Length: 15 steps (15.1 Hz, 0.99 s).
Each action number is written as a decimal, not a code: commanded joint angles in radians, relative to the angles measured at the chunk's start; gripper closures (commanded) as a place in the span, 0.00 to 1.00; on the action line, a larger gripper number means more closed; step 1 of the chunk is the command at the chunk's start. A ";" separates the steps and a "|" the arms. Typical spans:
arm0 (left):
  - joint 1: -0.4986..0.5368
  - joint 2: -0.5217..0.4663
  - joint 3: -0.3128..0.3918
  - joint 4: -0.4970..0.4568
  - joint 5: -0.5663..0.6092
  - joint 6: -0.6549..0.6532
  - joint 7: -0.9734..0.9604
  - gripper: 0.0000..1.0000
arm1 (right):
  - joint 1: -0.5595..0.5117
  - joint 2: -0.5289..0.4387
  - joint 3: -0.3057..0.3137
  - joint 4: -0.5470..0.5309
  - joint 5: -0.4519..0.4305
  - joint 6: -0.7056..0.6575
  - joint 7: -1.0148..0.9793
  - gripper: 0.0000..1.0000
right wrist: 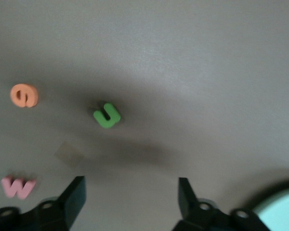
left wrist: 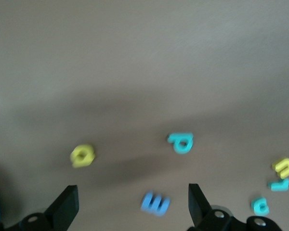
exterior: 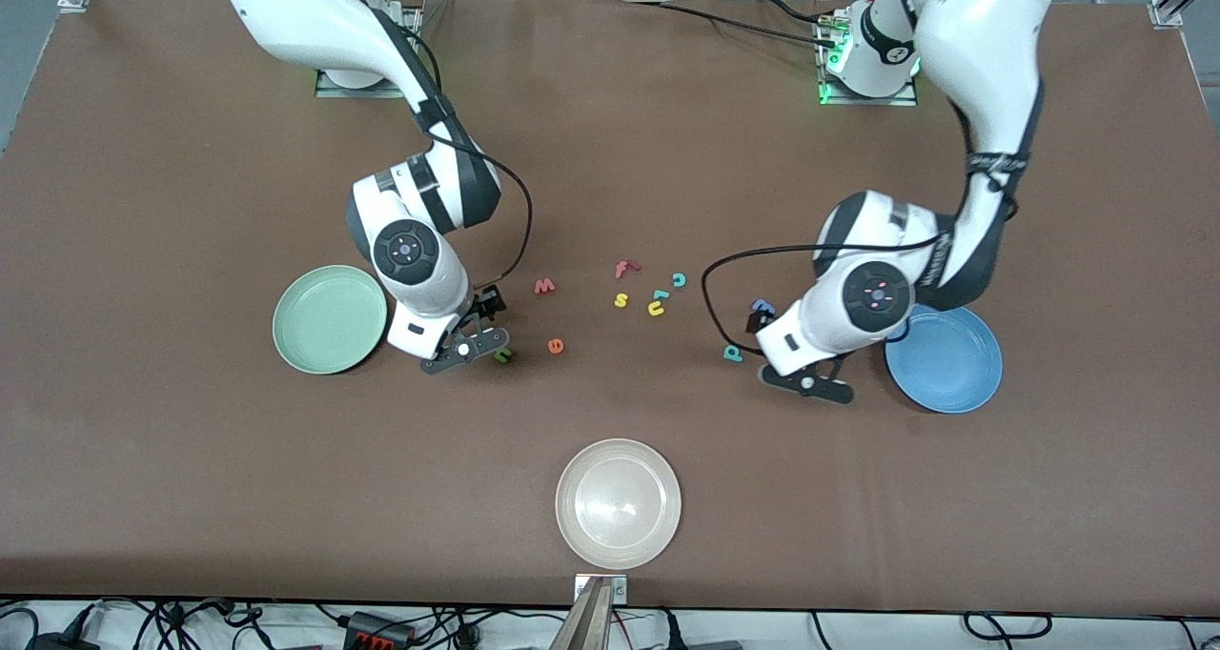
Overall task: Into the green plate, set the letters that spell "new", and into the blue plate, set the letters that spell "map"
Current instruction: 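Grasp the green u with the right gripper while the left gripper grasps teal p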
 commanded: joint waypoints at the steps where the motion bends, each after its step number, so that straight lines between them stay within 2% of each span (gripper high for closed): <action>1: -0.028 0.059 0.007 0.045 -0.008 0.069 0.057 0.00 | -0.002 0.054 0.007 0.031 0.008 0.047 0.003 0.25; 5: -0.071 0.113 0.009 0.034 -0.005 0.170 0.048 0.01 | 0.019 0.098 0.009 0.092 0.019 0.047 -0.011 0.28; 11: -0.094 0.156 0.009 0.028 -0.005 0.175 0.058 0.10 | 0.037 0.155 0.009 0.163 0.016 0.049 -0.026 0.32; 15: -0.092 0.170 0.010 0.030 -0.003 0.177 0.061 0.30 | 0.036 0.175 0.009 0.171 0.016 0.063 -0.046 0.34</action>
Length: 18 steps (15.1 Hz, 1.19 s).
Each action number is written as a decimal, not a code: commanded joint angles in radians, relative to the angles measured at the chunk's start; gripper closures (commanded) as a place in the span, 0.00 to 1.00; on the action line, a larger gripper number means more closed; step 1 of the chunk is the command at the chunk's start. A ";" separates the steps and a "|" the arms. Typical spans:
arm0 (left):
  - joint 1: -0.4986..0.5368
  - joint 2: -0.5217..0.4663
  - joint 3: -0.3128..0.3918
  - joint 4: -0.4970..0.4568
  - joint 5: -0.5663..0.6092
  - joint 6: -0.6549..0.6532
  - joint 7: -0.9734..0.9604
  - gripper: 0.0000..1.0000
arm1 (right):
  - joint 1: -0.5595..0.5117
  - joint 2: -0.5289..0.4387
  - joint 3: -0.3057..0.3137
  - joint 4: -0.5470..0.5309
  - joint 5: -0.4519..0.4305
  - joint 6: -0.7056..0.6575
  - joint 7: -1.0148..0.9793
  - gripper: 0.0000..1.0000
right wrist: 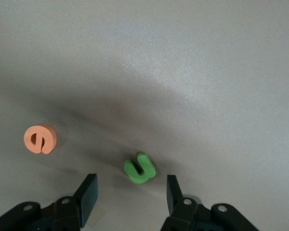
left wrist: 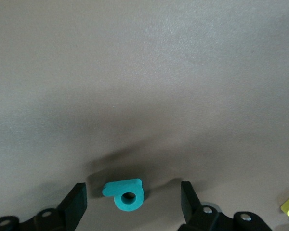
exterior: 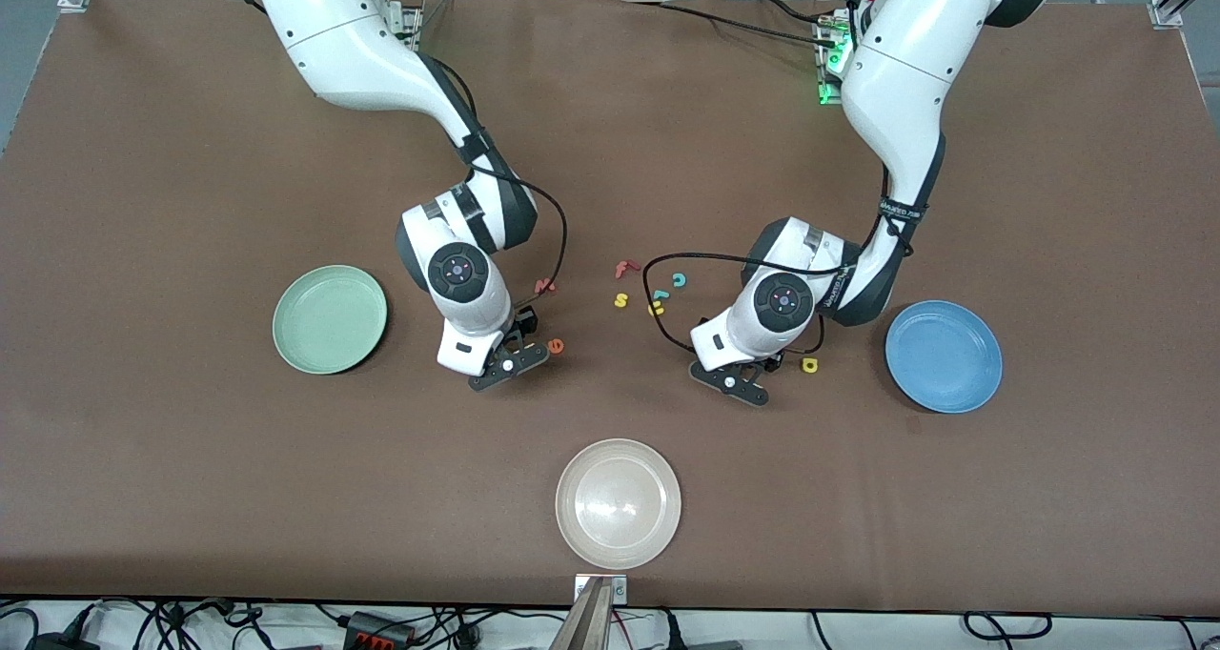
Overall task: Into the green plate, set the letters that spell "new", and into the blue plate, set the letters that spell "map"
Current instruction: 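Grasp the green u with the right gripper while the left gripper grasps teal p, then drop the green u on the green plate while the left gripper drops teal p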
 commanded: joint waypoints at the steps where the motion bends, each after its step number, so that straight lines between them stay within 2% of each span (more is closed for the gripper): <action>1: -0.008 0.015 0.010 0.019 -0.003 0.003 0.024 0.35 | -0.007 0.021 0.000 0.029 0.015 0.006 -0.065 0.34; 4: -0.006 0.015 0.010 0.019 -0.003 0.002 0.024 0.51 | -0.018 0.024 0.000 0.029 0.018 0.007 -0.117 0.35; 8: -0.006 0.012 0.012 0.019 -0.003 -0.003 0.023 0.83 | -0.019 0.043 0.000 0.045 0.018 0.015 -0.134 0.35; 11: 0.004 -0.005 0.016 0.020 -0.003 -0.017 0.023 0.88 | -0.019 0.055 0.000 0.045 0.018 0.036 -0.134 0.35; 13: 0.006 -0.045 0.027 0.026 -0.003 -0.076 0.021 0.89 | -0.019 0.064 0.000 0.045 0.018 0.055 -0.134 0.35; 16: 0.038 -0.126 0.042 0.031 -0.003 -0.216 0.021 0.89 | -0.019 0.067 0.000 0.045 0.018 0.056 -0.134 0.44; 18: 0.075 -0.169 0.044 0.031 -0.003 -0.315 0.021 0.88 | -0.019 0.067 0.000 0.045 0.018 0.056 -0.134 0.54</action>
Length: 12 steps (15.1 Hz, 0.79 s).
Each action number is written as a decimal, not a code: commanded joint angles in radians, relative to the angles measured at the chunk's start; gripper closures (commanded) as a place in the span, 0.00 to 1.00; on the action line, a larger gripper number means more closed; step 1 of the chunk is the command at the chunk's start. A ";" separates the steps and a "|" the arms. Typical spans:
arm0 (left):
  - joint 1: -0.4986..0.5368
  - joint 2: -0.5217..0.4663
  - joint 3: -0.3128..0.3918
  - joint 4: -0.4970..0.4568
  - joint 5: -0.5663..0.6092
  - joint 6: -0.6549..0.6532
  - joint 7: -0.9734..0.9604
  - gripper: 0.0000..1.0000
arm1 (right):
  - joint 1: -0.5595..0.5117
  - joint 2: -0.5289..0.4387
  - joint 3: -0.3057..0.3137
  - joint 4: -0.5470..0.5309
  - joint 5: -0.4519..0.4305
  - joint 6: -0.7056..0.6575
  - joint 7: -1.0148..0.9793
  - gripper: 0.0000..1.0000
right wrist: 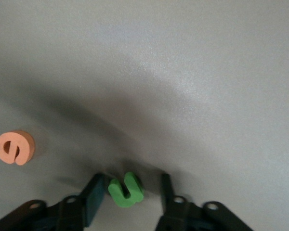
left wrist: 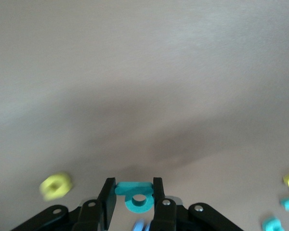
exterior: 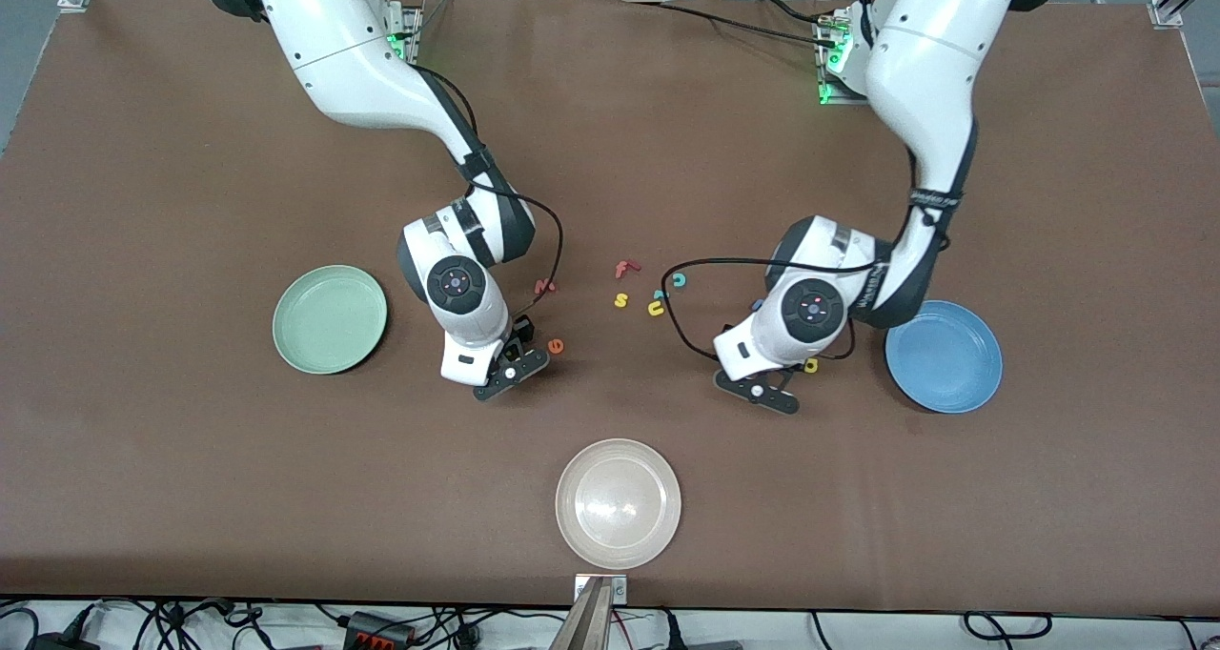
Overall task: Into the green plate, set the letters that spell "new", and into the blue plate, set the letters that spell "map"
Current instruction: 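Drop the green u on the green plate while the left gripper drops teal p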
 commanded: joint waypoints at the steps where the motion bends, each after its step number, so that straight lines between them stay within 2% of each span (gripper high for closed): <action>1: 0.057 -0.086 0.003 -0.019 0.007 -0.144 0.021 0.88 | -0.006 0.022 0.003 0.022 0.017 0.008 -0.029 0.62; 4: 0.095 -0.112 0.000 -0.036 0.174 -0.256 0.025 0.88 | -0.006 0.022 0.003 0.022 0.020 0.007 -0.029 0.83; 6: 0.139 -0.111 0.000 -0.062 0.196 -0.263 0.026 0.88 | -0.009 0.016 0.002 0.022 0.022 -0.001 -0.027 0.91; 8: 0.201 -0.104 0.000 -0.082 0.196 -0.254 0.058 0.88 | -0.028 -0.012 0.002 0.011 0.022 -0.022 -0.026 0.94; 10: 0.268 -0.089 -0.006 -0.082 0.196 -0.244 0.141 0.88 | -0.051 -0.070 -0.006 0.008 0.022 -0.143 -0.015 0.95; 12: 0.308 -0.074 -0.006 -0.120 0.196 -0.164 0.188 0.88 | -0.109 -0.146 -0.007 -0.023 0.020 -0.247 -0.026 0.95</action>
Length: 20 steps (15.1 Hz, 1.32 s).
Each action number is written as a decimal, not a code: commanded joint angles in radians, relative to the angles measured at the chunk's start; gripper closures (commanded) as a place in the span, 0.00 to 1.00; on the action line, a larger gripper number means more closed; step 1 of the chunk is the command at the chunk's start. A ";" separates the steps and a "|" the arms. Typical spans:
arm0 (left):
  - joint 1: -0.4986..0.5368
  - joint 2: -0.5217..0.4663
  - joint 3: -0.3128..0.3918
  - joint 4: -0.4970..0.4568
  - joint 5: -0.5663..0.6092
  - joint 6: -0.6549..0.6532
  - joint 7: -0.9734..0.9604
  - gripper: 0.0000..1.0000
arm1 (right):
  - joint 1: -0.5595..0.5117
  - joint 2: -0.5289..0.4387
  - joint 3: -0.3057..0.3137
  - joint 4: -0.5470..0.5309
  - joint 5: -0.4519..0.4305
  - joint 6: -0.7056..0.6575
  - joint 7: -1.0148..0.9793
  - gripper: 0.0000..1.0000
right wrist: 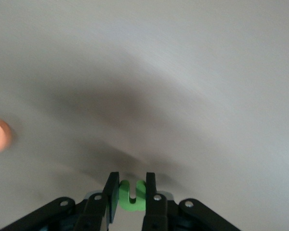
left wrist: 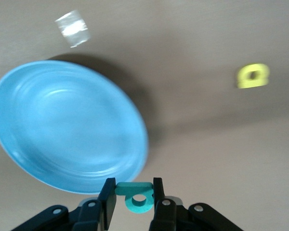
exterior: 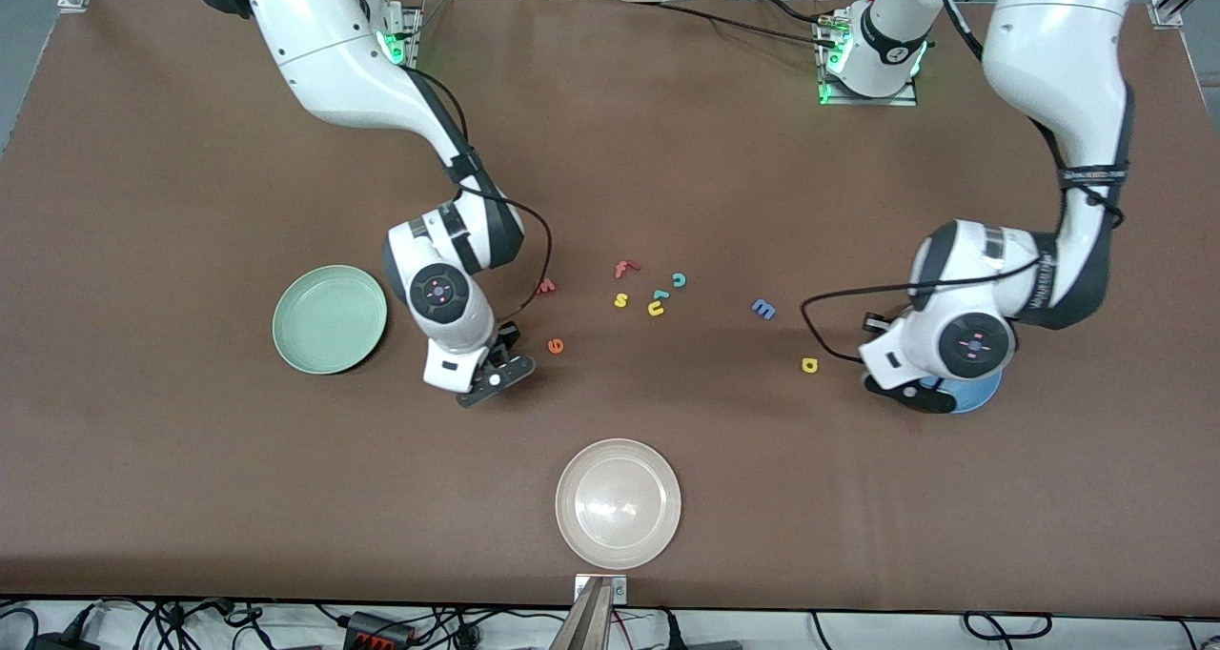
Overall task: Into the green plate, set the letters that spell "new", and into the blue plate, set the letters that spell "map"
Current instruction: 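Drop the green u on the green plate while the left gripper drops teal p, then grasp the yellow a with the left gripper while the right gripper returns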
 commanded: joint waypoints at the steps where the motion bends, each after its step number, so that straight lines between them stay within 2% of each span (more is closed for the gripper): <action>1: 0.077 0.012 -0.015 -0.070 0.019 0.131 0.080 0.87 | -0.098 -0.142 0.008 -0.092 0.007 -0.108 -0.027 0.95; 3: 0.090 0.012 -0.015 -0.126 0.019 0.216 0.095 0.86 | -0.135 -0.230 0.008 -0.224 -0.001 -0.089 -0.029 0.95; 5: 0.091 0.012 -0.015 -0.137 0.019 0.225 0.096 0.73 | -0.151 -0.313 -0.007 -0.365 -0.007 -0.034 -0.032 0.95; 6: 0.091 0.012 -0.017 -0.136 0.017 0.225 0.086 0.33 | -0.152 -0.343 -0.021 -0.429 -0.013 0.002 -0.033 0.95; 7: 0.087 0.012 -0.017 -0.130 0.017 0.219 0.089 0.00 | -0.151 -0.362 -0.035 -0.476 -0.025 0.029 -0.034 0.95; 9: 0.083 0.008 -0.020 -0.124 0.017 0.210 0.091 0.00 | -0.152 -0.376 -0.056 -0.537 -0.039 0.071 -0.034 0.93; 11: 0.082 0.000 -0.026 -0.120 0.019 0.202 0.099 0.00 | -0.160 -0.371 -0.069 -0.547 -0.053 0.074 -0.034 0.93; 15: 0.082 -0.032 -0.124 -0.092 0.003 0.179 0.094 0.00 | -0.264 -0.356 -0.072 -0.563 -0.053 0.099 -0.148 0.93; 16: 0.073 -0.028 -0.159 -0.070 0.000 0.179 0.065 0.00 | -0.288 -0.336 -0.070 -0.565 -0.053 0.128 -0.187 0.93; 18: 0.051 -0.005 -0.173 -0.045 -0.036 0.182 -0.098 0.00 | -0.293 -0.310 -0.070 -0.585 -0.052 0.195 -0.202 0.92; 19: 0.030 0.021 -0.176 -0.035 -0.038 0.190 -0.154 0.00 | -0.293 -0.308 -0.070 -0.593 -0.049 0.214 -0.201 0.77; 20: 0.004 0.043 -0.176 -0.019 -0.043 0.203 -0.180 0.00 | -0.293 -0.313 -0.070 -0.588 -0.044 0.212 -0.192 0.15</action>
